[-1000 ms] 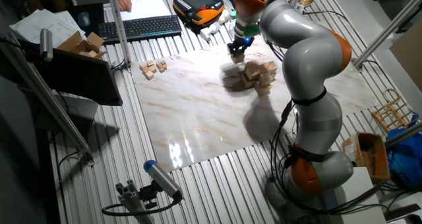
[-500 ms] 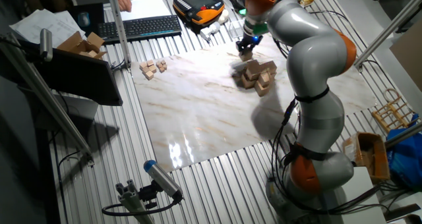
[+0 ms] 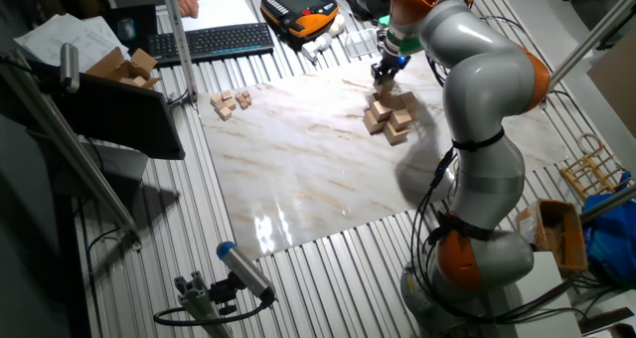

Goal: Stack the blocks into a cross shape

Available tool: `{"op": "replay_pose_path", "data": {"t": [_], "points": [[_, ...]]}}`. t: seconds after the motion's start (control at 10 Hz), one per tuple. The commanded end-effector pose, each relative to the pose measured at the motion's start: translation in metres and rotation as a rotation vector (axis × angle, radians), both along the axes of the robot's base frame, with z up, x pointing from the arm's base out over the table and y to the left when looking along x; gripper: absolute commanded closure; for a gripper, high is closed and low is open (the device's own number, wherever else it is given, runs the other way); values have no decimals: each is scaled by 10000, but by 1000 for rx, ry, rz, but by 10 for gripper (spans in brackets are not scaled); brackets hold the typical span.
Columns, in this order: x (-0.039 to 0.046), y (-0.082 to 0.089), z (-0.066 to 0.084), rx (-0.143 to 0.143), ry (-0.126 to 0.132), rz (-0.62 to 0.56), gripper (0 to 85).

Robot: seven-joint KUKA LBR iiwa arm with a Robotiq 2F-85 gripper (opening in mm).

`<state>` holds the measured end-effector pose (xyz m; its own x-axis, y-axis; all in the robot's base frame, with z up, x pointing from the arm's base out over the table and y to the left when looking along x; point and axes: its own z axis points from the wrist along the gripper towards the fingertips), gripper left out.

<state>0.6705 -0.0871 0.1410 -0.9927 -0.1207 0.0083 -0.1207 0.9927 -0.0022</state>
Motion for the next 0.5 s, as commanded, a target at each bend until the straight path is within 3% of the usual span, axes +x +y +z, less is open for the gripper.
{"op": "replay_pose_path", "data": {"t": [0.0,0.2,0.4], "points": [[7,6,-11,-3,-2,-1,850],[-15,-38,-45,-4,-13,2,850],[-43,-48,-54,8,-1,-2,850]]}}
